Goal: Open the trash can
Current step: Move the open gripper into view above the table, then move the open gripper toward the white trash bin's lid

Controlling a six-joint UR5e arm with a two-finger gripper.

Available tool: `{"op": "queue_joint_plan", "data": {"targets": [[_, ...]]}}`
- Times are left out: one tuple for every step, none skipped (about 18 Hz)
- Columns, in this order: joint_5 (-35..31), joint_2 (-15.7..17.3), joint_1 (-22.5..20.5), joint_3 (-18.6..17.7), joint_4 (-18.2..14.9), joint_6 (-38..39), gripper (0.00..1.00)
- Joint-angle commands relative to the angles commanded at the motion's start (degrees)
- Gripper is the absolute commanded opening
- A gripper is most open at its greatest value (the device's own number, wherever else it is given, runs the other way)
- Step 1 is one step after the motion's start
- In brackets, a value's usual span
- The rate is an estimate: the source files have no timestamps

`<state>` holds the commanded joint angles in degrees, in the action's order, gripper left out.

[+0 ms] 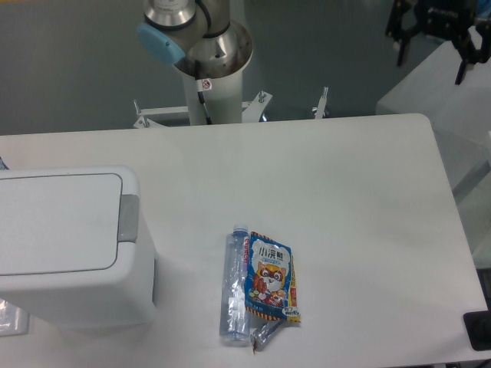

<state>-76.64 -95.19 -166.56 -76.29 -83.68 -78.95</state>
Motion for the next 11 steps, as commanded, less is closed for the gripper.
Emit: {"op": "queue_joint_plan", "data": {"targets": [[0.0, -0.1, 0.8, -0.1, 0.5, 2.4, 1.0], [0.0, -0.3, 1.8, -0.1, 1.2, 4.4, 1.0], [-0.1, -0.4, 2.6, -0.1, 1.7, 6.1, 1.0], [-0.1, -0.4, 3.3, -0.1, 1.8, 7.3, 1.0], [0.0, -0.4, 3.5, -0.2, 1.8, 8.5, 1.0], [0.0, -0.4, 4.0, -0.4, 1.8, 9.9, 1.0], [0.0, -0.4, 4.5, -0.4, 1.9, 11.6, 1.0], [0.0, -0.4, 5.3, -0.5, 1.9, 13.6, 1.0], [0.0, -0.4, 6.1, -0.5, 1.9, 15.4, 1.0], [0.1, -0.4, 6.9, -0.4, 1.9, 16.5, 1.0], [0.1, -0.4, 7.8, -0.4, 1.9, 17.5, 1.0]]}}
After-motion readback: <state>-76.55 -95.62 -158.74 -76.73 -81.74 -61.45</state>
